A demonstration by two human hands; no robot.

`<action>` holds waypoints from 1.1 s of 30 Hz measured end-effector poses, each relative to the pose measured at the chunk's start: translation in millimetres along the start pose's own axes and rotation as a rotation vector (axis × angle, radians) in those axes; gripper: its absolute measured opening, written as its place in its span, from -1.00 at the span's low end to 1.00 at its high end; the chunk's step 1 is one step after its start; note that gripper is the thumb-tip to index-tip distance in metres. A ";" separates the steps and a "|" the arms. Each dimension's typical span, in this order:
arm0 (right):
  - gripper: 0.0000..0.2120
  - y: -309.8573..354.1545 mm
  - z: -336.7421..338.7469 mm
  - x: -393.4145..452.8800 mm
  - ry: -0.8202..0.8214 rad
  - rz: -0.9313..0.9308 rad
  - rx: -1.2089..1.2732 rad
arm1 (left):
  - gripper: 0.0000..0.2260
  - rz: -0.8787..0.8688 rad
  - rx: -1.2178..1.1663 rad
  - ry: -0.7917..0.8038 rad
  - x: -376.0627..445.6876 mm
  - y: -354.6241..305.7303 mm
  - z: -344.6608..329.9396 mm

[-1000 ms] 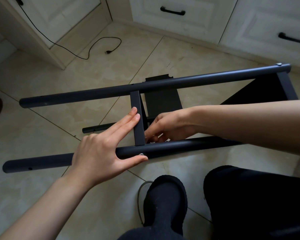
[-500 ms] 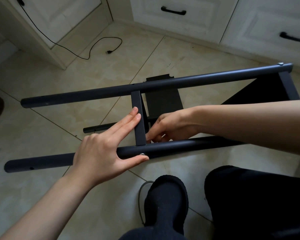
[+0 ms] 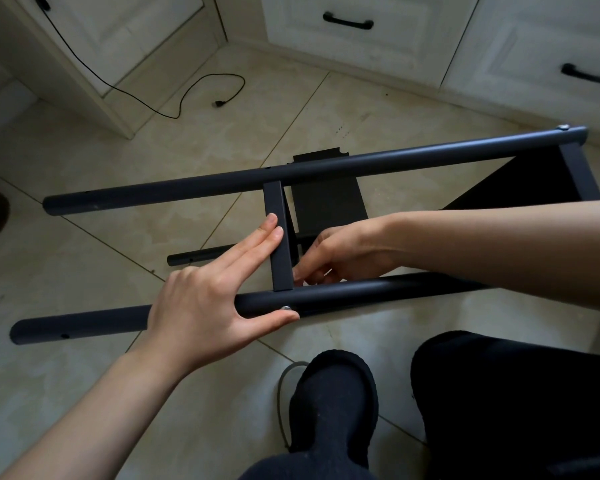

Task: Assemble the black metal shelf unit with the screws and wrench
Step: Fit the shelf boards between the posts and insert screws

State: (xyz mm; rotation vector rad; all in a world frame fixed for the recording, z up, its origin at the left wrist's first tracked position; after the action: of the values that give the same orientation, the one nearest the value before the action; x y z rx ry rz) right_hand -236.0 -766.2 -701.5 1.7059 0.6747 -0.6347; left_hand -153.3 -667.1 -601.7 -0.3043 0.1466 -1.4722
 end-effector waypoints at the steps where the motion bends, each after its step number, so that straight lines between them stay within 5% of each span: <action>1: -0.87 -0.1 -0.7 2.1 -0.006 0.007 0.013 | -0.20 0.000 0.001 0.001 -0.2 -0.2 0.2; 33: -0.89 1.8 -6.4 4.7 -0.027 0.058 0.051 | -0.20 0.021 0.008 -0.013 0.5 -1.1 2.7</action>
State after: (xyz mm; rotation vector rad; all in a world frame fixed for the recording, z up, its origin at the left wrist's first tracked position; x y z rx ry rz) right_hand -231.0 -759.8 -702.3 1.7550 0.5922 -0.6378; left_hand -153.6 -667.4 -598.8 -0.3050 0.1336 -1.4496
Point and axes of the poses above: each hand's wrist, its own x-axis towards the middle knuckle, its own z-axis out of the back of the hand, y = z × x, the point moved 8 cm from there along x, towards the middle knuckle, and after that the axes turned 2 degrees about z, right-handed, at the moved point
